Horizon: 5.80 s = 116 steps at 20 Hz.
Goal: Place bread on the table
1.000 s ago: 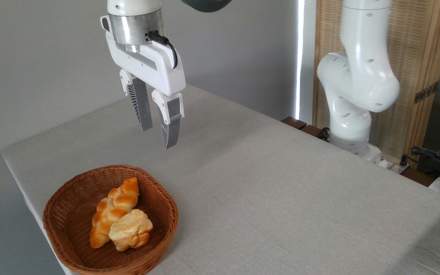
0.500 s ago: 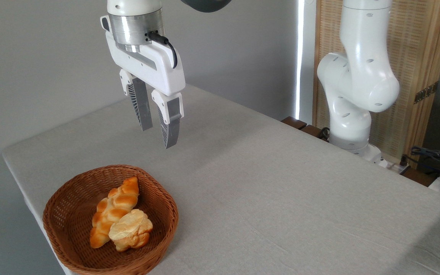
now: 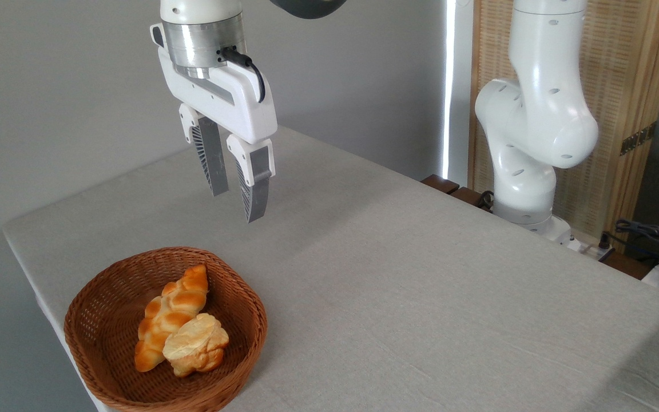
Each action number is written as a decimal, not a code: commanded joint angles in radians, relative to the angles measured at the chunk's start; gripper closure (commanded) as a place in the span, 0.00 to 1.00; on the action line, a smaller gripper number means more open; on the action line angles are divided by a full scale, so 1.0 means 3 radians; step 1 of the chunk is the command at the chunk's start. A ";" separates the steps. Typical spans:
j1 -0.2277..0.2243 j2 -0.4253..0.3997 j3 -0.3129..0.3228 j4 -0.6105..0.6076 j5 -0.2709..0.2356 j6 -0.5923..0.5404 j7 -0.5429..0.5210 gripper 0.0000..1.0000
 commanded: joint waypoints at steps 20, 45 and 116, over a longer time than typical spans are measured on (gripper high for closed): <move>-0.0015 0.0011 0.0013 0.0045 -0.0053 -0.0078 0.0000 0.00; -0.0010 0.0006 0.0018 0.0045 -0.0048 -0.0083 0.0000 0.00; -0.0010 0.0620 0.0089 -0.0180 0.0668 0.1569 0.0127 0.63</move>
